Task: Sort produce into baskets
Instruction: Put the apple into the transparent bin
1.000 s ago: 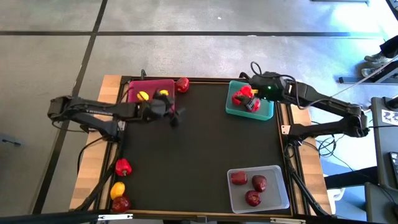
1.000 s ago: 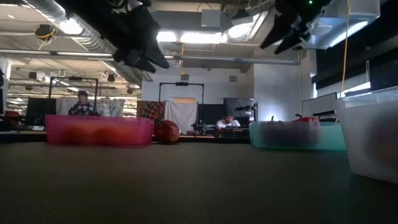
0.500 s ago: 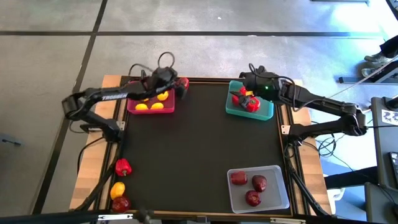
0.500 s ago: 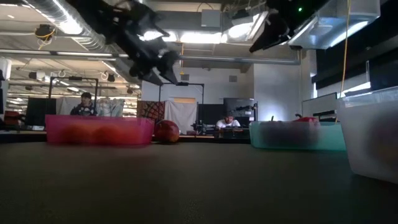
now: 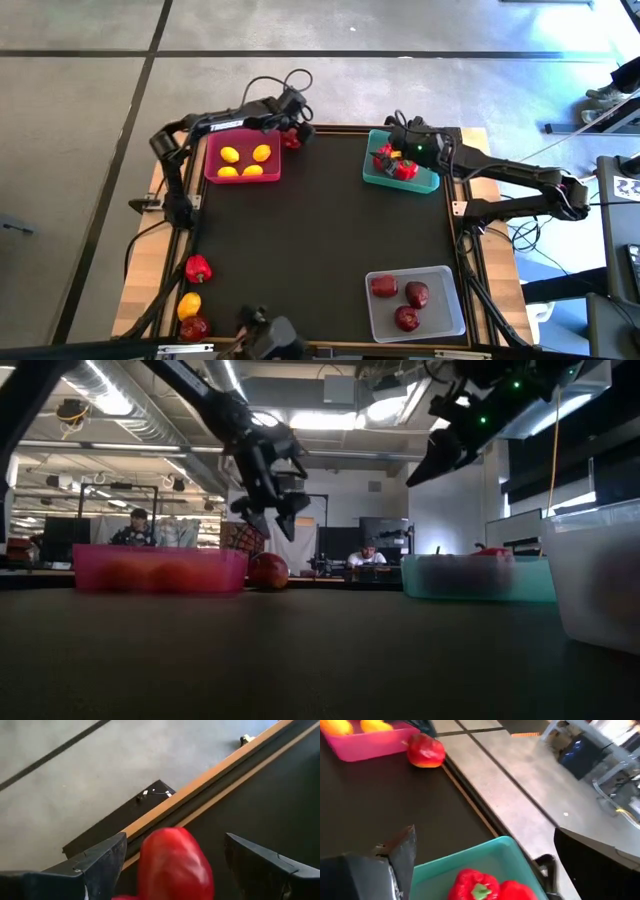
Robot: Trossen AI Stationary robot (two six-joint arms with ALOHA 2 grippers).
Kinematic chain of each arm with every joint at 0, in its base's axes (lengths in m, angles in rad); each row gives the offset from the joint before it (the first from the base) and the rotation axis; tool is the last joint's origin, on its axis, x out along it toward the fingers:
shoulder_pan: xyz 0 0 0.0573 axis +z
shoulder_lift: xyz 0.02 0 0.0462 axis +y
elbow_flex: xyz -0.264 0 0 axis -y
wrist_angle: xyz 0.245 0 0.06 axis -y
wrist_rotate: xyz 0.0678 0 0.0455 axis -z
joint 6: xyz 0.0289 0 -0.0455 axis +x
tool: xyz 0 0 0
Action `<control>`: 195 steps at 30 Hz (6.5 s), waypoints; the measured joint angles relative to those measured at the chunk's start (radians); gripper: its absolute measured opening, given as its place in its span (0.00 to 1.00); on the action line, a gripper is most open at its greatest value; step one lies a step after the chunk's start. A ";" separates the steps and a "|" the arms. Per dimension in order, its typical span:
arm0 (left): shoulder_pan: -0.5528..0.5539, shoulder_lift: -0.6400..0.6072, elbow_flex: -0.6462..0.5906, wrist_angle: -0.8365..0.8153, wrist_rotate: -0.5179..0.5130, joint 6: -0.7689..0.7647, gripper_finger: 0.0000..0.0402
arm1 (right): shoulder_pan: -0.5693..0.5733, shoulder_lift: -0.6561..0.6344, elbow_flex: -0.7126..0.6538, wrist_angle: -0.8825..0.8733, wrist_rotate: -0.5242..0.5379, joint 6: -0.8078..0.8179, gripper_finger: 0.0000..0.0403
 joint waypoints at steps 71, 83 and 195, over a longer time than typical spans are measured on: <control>-0.447 -0.020 0.027 -0.077 0.199 0.042 0.70 | 0.234 0.005 -0.084 -0.008 -0.362 0.293 0.95; -0.684 -0.035 0.028 0.005 0.196 -0.030 0.70 | 0.548 0.005 -0.269 0.233 -0.168 0.509 0.95; -1.168 -0.338 0.019 -0.342 -0.170 -0.241 0.84 | 1.367 0.394 0.158 -0.828 -0.585 1.737 0.86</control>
